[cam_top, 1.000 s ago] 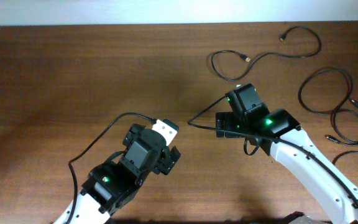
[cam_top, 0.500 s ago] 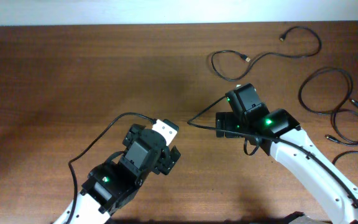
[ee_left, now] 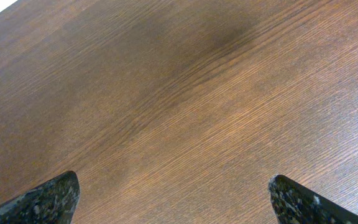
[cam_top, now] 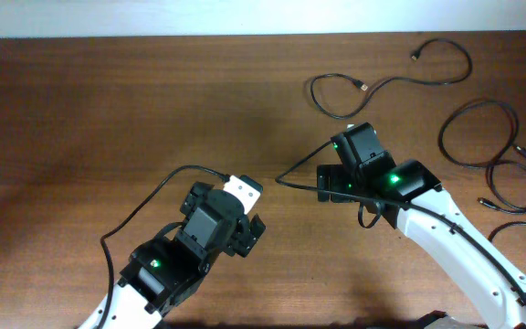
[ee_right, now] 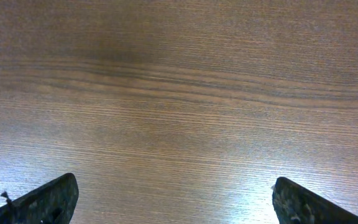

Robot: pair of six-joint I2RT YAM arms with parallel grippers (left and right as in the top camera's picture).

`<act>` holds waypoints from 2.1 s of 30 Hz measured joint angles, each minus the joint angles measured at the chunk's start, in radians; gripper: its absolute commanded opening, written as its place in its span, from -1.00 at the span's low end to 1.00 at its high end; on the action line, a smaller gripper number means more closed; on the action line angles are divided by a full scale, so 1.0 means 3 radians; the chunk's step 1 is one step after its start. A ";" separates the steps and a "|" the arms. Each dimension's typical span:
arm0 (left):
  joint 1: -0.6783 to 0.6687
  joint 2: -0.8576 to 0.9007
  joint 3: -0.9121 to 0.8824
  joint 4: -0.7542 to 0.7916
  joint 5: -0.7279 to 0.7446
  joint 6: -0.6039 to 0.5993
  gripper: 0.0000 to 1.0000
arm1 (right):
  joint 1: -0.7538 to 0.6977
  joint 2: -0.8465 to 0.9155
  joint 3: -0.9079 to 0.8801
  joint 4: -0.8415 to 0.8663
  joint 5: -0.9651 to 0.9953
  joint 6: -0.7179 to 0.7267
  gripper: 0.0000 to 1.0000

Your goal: Untangle cables

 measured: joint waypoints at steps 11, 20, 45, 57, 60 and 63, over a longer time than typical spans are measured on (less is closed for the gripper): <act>0.0000 0.0000 0.0000 0.0000 0.0000 0.0000 0.97 | 0.0000 0.0000 0.0001 0.0000 0.0000 -0.0001 0.97; 0.0000 0.0000 0.0000 0.0001 0.0000 0.0000 0.97 | 0.0000 0.0000 0.0000 0.0000 0.0000 0.0000 0.97; 0.0000 0.0000 0.0000 0.0001 0.0001 0.0000 0.98 | 0.0000 0.0000 0.0000 0.0000 0.0000 -0.0001 0.97; 0.0000 0.0000 0.0000 -0.0052 0.0001 0.0000 0.97 | 0.0000 0.0000 0.0000 0.0000 0.0000 -0.0001 0.97; 0.0000 -0.0014 0.0000 -0.0072 0.0001 0.0000 0.97 | 0.0000 0.0000 0.0001 0.0000 0.0000 -0.0001 0.97; 0.0000 -0.0100 0.0000 -0.0078 0.0001 0.0000 0.97 | 0.0000 0.0000 0.0000 0.0000 0.0000 -0.0001 0.98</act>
